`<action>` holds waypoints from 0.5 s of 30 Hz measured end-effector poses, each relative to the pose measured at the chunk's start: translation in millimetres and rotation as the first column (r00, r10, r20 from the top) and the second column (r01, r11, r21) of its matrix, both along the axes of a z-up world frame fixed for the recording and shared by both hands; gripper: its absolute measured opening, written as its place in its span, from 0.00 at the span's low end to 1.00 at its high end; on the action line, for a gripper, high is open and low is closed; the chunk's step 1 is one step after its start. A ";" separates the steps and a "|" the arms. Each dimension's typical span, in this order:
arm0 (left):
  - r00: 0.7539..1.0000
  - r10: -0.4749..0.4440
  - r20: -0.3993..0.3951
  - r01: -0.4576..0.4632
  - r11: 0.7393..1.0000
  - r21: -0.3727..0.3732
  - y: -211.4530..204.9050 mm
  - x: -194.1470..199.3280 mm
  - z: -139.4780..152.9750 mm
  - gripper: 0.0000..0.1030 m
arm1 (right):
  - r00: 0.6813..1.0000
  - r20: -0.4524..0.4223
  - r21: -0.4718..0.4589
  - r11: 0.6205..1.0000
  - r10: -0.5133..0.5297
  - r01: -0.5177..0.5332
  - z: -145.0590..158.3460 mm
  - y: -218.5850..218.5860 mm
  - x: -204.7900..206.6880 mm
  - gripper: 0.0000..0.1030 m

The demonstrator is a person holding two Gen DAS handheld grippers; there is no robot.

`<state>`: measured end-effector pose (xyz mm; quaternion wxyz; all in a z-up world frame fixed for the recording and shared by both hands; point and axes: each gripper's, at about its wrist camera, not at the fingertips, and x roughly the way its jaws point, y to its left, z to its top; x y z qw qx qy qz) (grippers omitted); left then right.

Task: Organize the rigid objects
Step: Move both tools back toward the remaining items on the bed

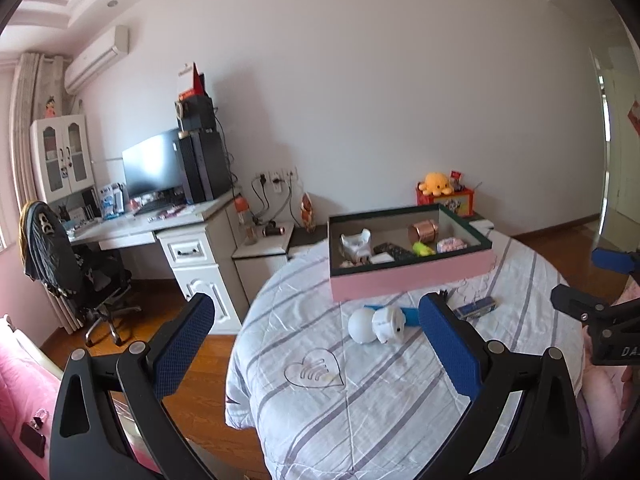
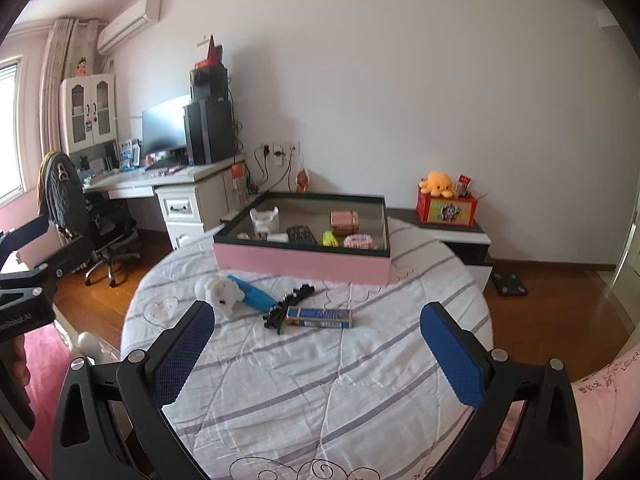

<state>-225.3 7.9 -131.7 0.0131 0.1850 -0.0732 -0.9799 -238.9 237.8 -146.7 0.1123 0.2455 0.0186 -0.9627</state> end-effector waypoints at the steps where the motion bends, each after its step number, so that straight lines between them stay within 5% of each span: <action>1: 1.000 -0.002 0.011 0.002 1.000 0.001 0.5 -3.9 -3.5 1.00 | 1.000 0.017 0.002 1.000 0.001 -0.001 -5.2 -0.9 -5.1 1.00; 15: 0.979 -0.029 0.202 0.032 0.999 -0.009 5.6 -69.2 -66.4 1.00 | 0.964 0.255 0.130 0.991 -0.074 0.041 -85.3 -3.5 -95.5 1.00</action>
